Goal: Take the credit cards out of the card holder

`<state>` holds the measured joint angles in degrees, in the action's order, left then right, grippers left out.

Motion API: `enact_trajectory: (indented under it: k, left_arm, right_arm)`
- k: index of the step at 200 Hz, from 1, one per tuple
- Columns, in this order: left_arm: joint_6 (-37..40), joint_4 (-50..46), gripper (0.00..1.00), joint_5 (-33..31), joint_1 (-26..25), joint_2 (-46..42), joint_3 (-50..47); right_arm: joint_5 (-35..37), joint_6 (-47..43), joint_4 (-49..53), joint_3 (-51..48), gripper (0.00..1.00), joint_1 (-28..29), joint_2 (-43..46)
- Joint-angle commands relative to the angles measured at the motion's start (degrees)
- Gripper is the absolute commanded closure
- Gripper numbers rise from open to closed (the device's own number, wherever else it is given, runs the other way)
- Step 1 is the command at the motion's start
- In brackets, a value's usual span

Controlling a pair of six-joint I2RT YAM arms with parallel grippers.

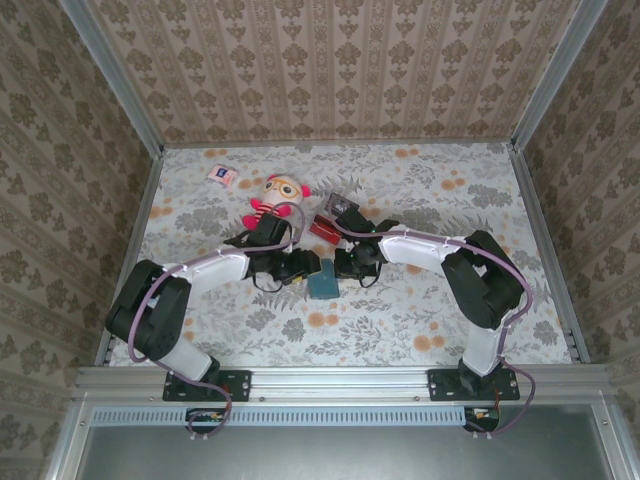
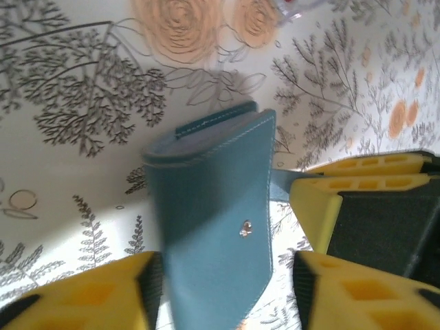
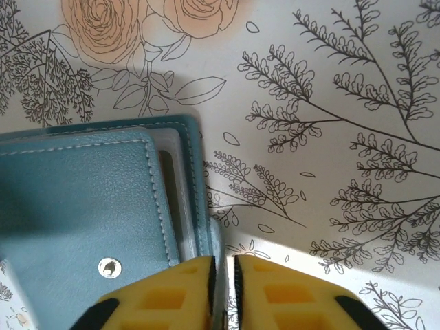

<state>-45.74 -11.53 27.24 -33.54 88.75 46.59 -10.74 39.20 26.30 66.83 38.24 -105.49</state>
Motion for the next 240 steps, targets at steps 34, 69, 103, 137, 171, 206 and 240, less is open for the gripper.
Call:
enact_trajectory:
  k: [34,69,103,137,171,206,240]
  left_arm:
    - [2.86,-10.64,0.07,-9.58,2.47,-4.77,3.76]
    - [2.53,-14.37,0.00,-15.72,5.99,-8.43,4.20]
    - [1.97,-14.78,0.00,-15.98,9.06,-10.38,4.02]
    - [2.05,-15.59,0.00,-16.52,10.06,-12.38,3.30]
    - [2.25,-14.75,0.00,-16.26,10.54,-14.45,1.78]
    - [2.11,-14.02,0.00,-15.40,10.69,-15.10,1.07]
    - [1.88,-13.20,0.00,-13.88,10.68,-14.67,0.62]
  right_arm:
    - [-0.22,-3.36,-0.06,0.43,0.93,-0.20,4.04]
    - [-4.07,-6.46,1.19,2.06,0.95,0.08,7.64]
    - [-9.38,-5.99,-1.09,3.20,0.95,1.09,9.25]
    - [-11.00,-4.90,-2.22,5.06,0.95,2.26,8.22]
    - [-15.18,-4.26,-4.50,6.34,0.95,2.54,6.13]
    - [-12.73,-4.00,-2.92,7.52,0.95,2.42,4.30]
    - [-8.14,-3.95,-0.67,6.07,0.95,1.37,5.15]
